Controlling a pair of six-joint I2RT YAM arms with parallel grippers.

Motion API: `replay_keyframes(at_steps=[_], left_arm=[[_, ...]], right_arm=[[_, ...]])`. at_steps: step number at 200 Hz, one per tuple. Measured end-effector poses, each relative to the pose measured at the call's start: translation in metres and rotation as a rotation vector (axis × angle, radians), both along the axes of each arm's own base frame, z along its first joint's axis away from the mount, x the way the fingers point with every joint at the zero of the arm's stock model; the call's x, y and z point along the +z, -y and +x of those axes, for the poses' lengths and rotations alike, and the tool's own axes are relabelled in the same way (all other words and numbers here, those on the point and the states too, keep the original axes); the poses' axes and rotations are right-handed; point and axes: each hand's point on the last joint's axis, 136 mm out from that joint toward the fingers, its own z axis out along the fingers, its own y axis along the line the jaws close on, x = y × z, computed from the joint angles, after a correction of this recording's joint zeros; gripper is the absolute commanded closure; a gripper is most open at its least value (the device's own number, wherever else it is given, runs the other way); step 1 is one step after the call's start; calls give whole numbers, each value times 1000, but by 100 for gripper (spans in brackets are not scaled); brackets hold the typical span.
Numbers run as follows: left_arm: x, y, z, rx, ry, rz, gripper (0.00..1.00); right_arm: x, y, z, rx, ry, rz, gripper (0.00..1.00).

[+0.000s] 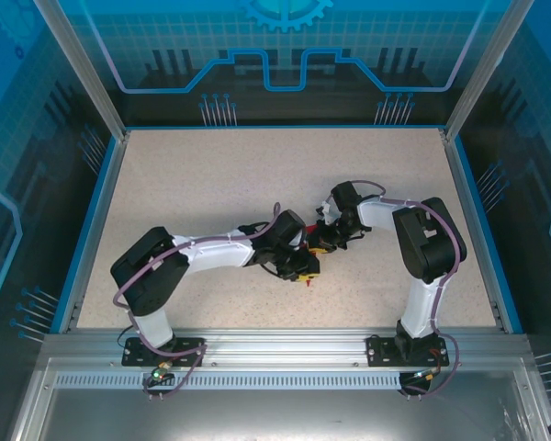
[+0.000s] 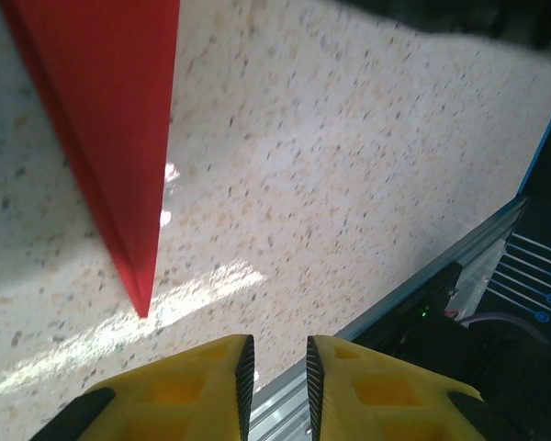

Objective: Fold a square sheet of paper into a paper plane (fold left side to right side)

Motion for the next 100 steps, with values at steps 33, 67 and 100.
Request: replay_keyframes(at_steps=[33,67,100], left_arm=[[-22,1,6,-1,-23,36,76],[-44,-3,3,-4,-59,78,76],[-47,-6,-2,-26,-63,97,76]], right_arm=[[0,0,0,0,0,0,86],[0,0,0,1,0,0,86],[0,0,0,3,2,0,86]])
